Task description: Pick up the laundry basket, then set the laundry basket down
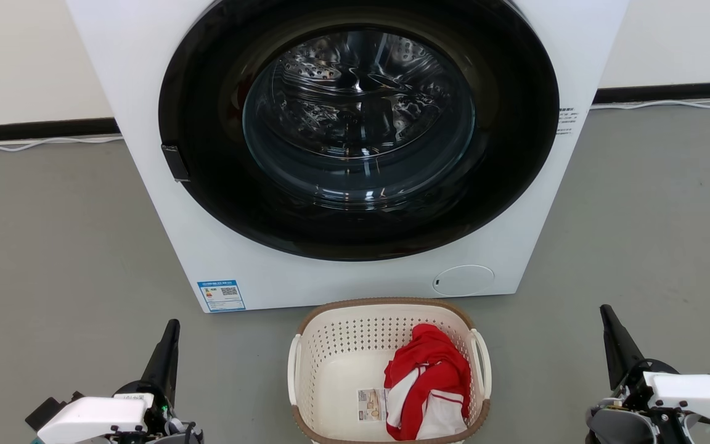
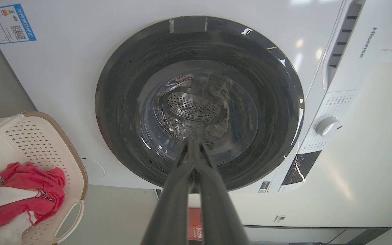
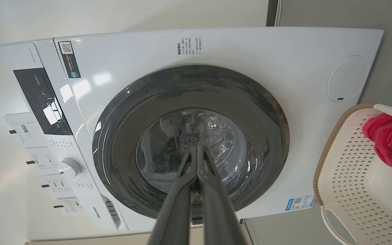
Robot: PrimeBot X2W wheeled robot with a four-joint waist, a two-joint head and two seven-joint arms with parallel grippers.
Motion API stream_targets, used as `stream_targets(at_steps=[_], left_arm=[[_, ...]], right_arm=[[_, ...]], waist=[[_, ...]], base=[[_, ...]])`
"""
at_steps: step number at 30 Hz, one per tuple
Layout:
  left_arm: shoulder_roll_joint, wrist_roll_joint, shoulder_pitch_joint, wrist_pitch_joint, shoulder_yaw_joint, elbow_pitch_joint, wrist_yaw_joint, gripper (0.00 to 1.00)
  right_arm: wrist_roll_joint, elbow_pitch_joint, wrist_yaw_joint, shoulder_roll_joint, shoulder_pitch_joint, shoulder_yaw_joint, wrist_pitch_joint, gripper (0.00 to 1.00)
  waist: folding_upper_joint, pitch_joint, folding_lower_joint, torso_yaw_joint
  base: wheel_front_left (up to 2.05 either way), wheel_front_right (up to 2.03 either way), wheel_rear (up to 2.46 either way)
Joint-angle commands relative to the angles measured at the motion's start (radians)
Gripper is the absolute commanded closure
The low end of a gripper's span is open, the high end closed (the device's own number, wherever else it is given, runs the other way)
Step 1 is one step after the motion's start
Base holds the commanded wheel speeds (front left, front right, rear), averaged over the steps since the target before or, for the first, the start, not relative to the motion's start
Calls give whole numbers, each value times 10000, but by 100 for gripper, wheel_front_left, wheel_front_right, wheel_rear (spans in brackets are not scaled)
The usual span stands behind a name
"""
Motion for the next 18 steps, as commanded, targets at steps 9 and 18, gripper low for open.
stream_targets(at_steps=[9, 18], left_arm=[[135, -47, -560, 64, 242, -294, -73, 100], [135, -47, -560, 64, 242, -294, -73, 100]], right_arm=[[66, -293, 73, -43, -407, 178, 77, 100], [66, -293, 73, -43, -407, 178, 77, 100]], waist=[[0, 0, 0, 0], [0, 0, 0, 0]], base=[[0, 0, 0], [0, 0, 0]])
